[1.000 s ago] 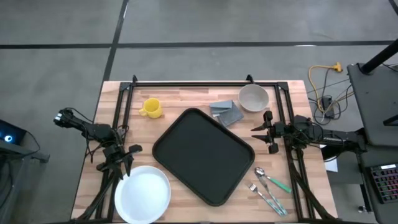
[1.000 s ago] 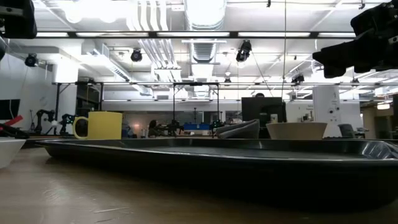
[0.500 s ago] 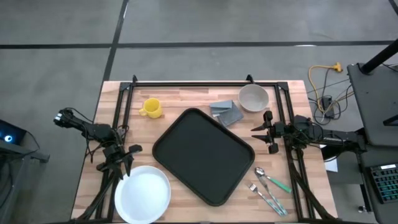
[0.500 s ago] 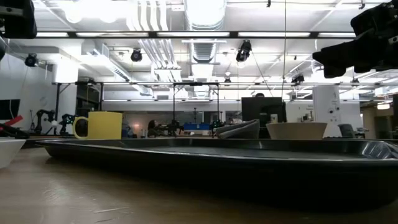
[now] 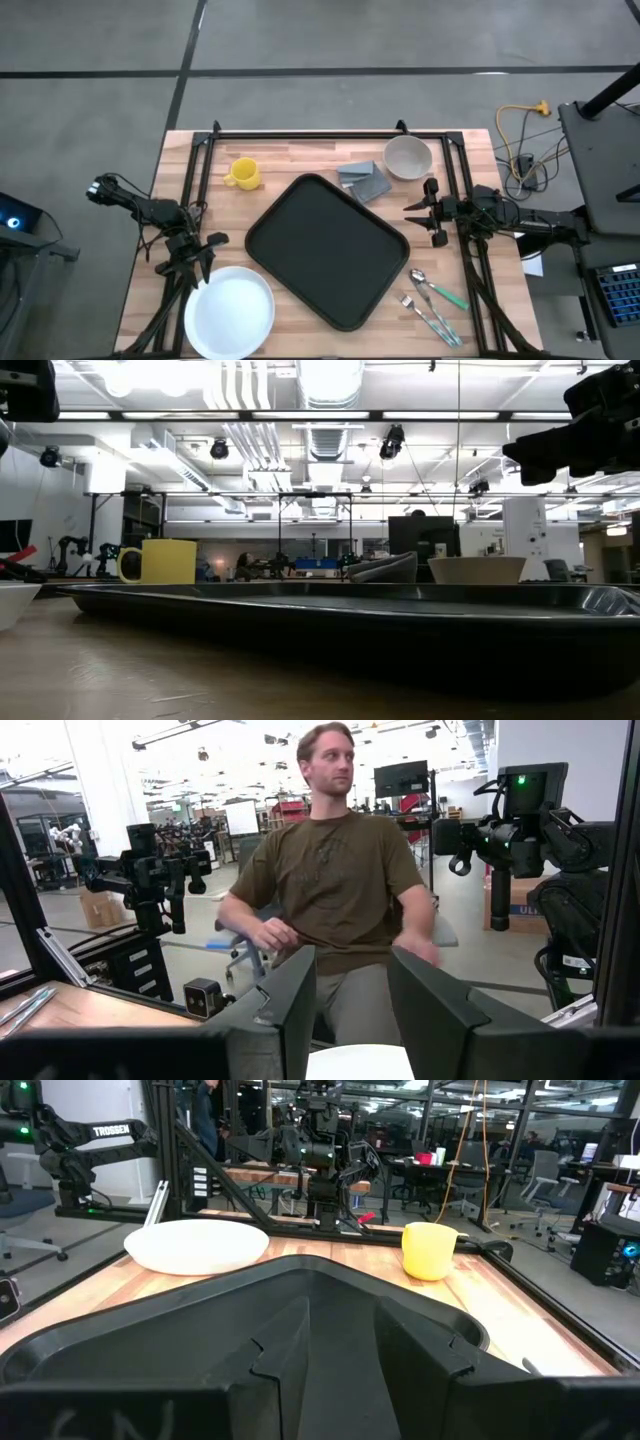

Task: Set up tray

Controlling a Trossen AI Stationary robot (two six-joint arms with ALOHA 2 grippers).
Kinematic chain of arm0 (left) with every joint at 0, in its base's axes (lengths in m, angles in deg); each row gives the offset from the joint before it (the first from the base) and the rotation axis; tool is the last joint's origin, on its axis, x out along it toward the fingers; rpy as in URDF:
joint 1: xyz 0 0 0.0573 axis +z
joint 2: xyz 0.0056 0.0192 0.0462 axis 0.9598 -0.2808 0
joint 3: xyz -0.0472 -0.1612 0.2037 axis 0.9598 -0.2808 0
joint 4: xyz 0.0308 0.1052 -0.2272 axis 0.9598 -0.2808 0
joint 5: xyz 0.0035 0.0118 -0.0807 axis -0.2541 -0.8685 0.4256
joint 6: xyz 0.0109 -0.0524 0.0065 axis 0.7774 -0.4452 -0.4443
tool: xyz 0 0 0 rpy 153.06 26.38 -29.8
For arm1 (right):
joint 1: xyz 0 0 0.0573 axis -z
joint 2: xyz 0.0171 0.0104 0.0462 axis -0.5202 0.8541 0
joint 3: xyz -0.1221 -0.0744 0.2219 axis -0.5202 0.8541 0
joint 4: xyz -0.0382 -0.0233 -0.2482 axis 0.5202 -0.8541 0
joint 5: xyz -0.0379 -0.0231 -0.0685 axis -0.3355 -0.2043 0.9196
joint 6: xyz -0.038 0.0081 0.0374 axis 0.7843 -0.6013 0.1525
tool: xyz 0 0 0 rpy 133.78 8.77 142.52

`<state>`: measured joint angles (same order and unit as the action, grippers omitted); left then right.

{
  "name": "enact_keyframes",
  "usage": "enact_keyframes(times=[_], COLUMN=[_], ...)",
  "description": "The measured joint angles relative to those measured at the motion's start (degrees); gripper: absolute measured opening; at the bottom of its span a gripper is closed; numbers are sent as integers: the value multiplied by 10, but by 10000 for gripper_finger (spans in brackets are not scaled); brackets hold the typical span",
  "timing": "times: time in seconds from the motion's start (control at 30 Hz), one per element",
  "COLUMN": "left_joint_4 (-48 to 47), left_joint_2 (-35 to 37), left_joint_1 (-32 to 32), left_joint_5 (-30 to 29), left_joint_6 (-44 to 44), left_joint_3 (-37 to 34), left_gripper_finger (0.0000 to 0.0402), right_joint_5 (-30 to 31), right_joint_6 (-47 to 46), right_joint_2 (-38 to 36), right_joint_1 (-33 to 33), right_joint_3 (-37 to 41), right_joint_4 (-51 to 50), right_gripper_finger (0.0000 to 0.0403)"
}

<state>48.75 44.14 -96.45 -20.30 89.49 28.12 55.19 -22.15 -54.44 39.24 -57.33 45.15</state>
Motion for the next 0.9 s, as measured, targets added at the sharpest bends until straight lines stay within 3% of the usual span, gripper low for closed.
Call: enact_keyframes(times=[0.63, 0.9], left_joint_4=[0, 14], left_joint_2=[0, 0], left_joint_1=[0, 0], left_joint_5=[0, -2], left_joint_6=[2, 126], left_joint_3=[0, 0], left_gripper_finger=[112, 112], right_joint_5=[0, 0], right_joint_6=[0, 0], right_joint_2=[0, 0], right_joint_1=[0, 0], right_joint_3=[0, 0], right_joint_4=[0, 0], right_gripper_finger=[107, 107])
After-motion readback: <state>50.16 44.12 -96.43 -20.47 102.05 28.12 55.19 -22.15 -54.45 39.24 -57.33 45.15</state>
